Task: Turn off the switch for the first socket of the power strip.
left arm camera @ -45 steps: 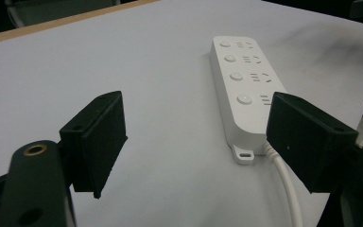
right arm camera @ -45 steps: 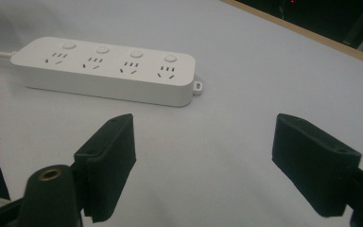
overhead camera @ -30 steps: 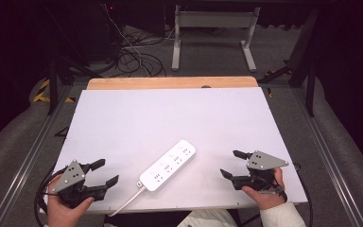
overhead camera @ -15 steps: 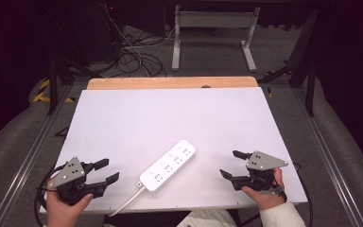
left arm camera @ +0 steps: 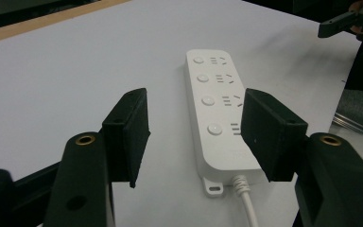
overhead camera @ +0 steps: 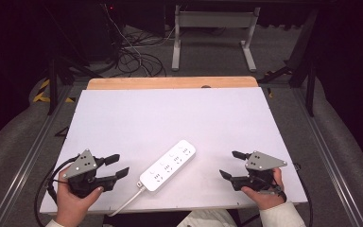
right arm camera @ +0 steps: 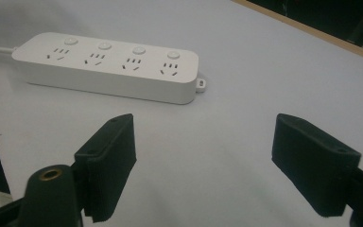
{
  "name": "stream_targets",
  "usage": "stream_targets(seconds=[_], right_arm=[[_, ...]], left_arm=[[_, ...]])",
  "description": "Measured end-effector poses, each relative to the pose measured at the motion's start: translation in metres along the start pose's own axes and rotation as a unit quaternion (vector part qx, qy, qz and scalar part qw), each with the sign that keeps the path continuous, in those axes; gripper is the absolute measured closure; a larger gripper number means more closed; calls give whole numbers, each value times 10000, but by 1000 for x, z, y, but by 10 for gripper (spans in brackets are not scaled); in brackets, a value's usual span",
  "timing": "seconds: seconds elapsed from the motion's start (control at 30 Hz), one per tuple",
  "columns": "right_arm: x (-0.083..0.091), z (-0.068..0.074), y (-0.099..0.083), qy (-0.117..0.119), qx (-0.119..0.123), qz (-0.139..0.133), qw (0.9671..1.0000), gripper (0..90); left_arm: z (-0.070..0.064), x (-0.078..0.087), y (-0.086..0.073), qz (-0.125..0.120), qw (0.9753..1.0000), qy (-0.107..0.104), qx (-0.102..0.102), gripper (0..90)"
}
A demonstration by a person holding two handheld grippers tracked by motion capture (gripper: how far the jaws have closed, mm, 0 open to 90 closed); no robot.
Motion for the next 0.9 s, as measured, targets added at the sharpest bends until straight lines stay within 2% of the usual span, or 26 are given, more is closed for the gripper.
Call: stream_targets(seconds=[0.13,0.4,0.63,0.9], right_arm=[[0,0,0,-2,12,13,10000,229],[-1,1,0,21,4,11,10000,229],[-1,1,0,31,11,8,10000,229],[-2,1,-1,67,2,20,10000,229]], left_arm=[[-2,-6,6,41,9999,-56,-78,434],[-5,-13,12,78,9998,-173,-51,449],[-8,-22,20,103,9996,-225,-167,458],[-12,-34,28,149,9993,-304,-174,453]])
Point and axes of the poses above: each handheld gripper's, and its own axes: x roughly backward along the jaws, y roughly out of its top, z roughly to its left, the point moved 5 cm from there along -x, roughly forward along the jaws, and after that the axes turned 8 degrees about z, right-handed, at the moved point
